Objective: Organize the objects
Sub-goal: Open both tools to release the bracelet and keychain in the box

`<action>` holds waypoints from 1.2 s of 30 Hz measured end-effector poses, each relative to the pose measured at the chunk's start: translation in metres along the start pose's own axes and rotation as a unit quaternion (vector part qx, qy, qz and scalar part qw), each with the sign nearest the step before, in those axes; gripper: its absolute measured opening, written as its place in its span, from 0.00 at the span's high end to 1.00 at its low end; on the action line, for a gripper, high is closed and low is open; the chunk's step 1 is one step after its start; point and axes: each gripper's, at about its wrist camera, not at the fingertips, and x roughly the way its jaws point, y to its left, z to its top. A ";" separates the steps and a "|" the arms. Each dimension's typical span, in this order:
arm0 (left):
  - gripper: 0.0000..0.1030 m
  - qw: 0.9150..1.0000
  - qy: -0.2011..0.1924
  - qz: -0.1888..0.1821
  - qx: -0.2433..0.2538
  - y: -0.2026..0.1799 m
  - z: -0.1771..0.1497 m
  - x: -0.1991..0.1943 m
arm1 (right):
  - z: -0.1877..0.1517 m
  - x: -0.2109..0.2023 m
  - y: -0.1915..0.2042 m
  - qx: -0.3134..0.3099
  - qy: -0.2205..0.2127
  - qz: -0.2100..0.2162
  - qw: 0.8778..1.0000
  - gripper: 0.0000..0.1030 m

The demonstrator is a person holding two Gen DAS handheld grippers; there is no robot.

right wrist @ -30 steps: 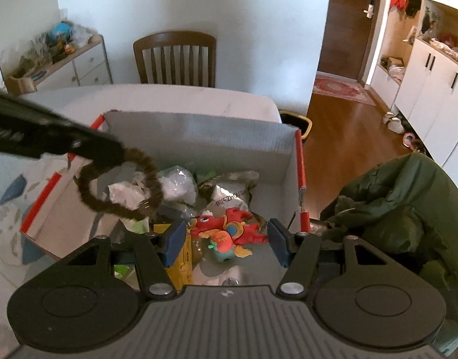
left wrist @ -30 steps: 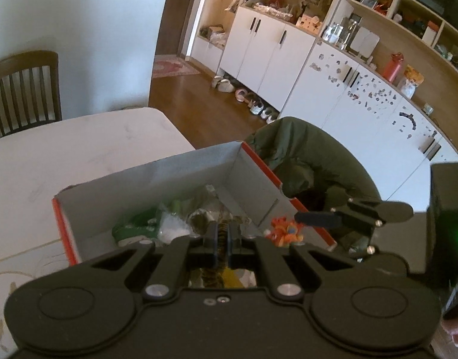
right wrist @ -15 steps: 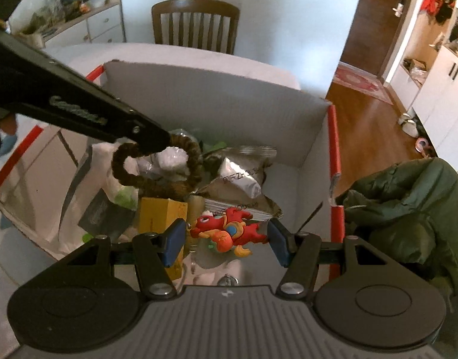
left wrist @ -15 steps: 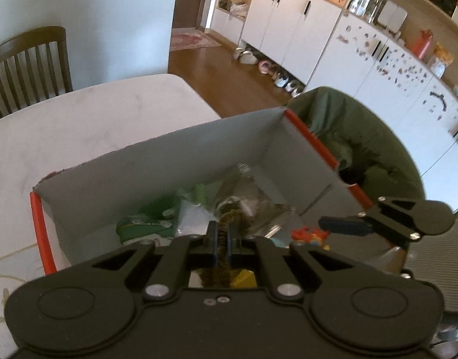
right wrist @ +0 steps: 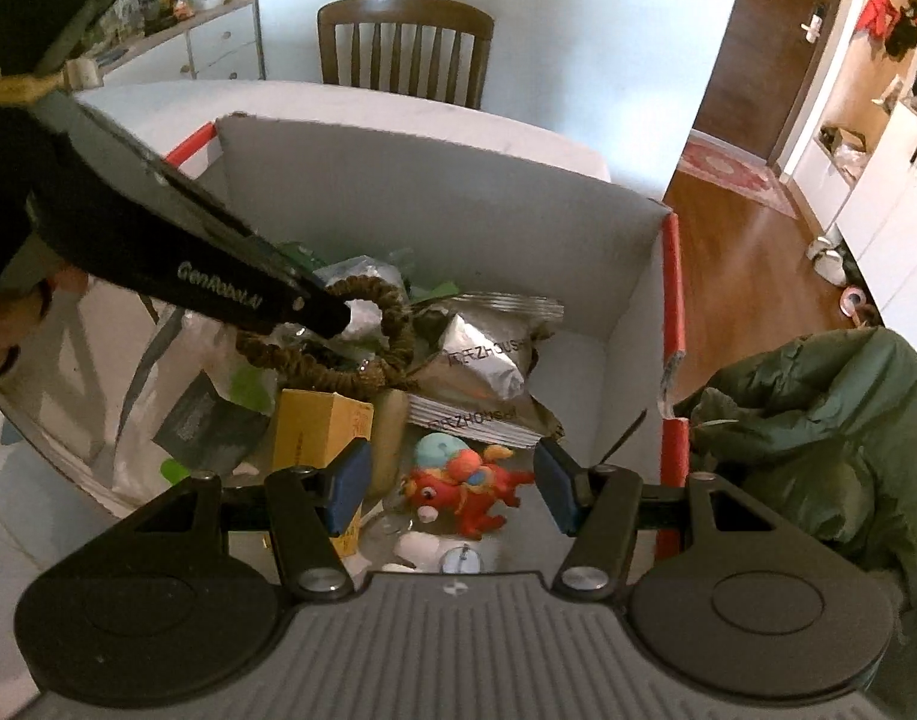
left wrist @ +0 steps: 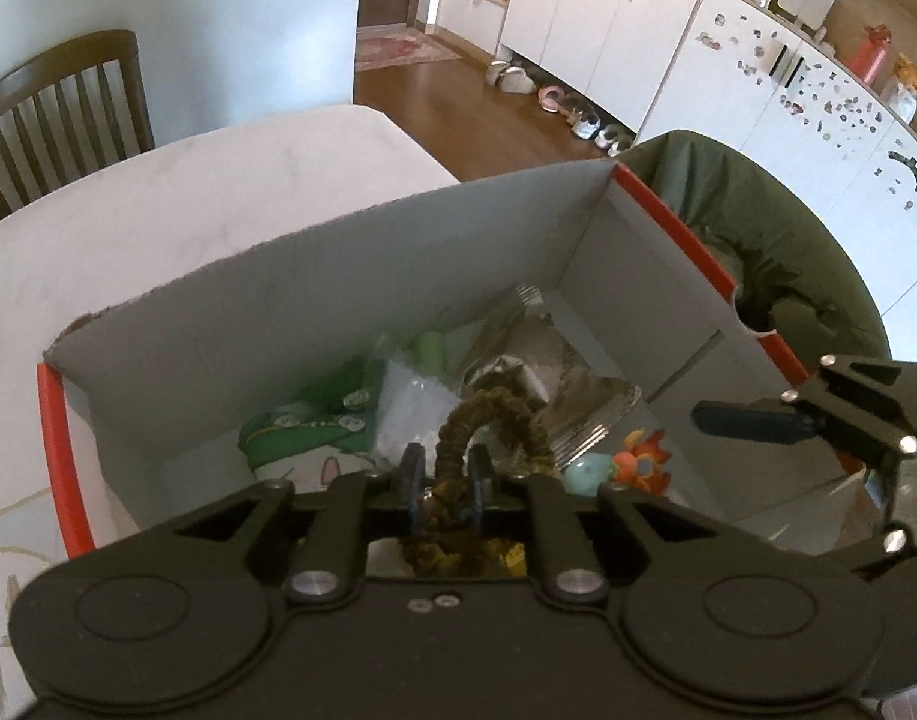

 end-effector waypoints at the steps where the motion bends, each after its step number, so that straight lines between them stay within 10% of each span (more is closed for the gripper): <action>1: 0.84 1.000 0.000 0.001 0.000 0.000 0.000 0.000 | 0.000 -0.003 -0.002 0.006 -0.003 0.001 1.000 0.43; 8: 0.61 1.000 -0.019 0.010 -0.006 -0.002 -0.004 -0.015 | -0.005 -0.024 -0.018 0.052 -0.025 0.021 0.998 0.43; 36: 0.39 0.992 -0.127 0.019 0.017 -0.005 -0.062 -0.154 | -0.009 -0.141 0.026 0.145 -0.132 0.038 0.980 0.37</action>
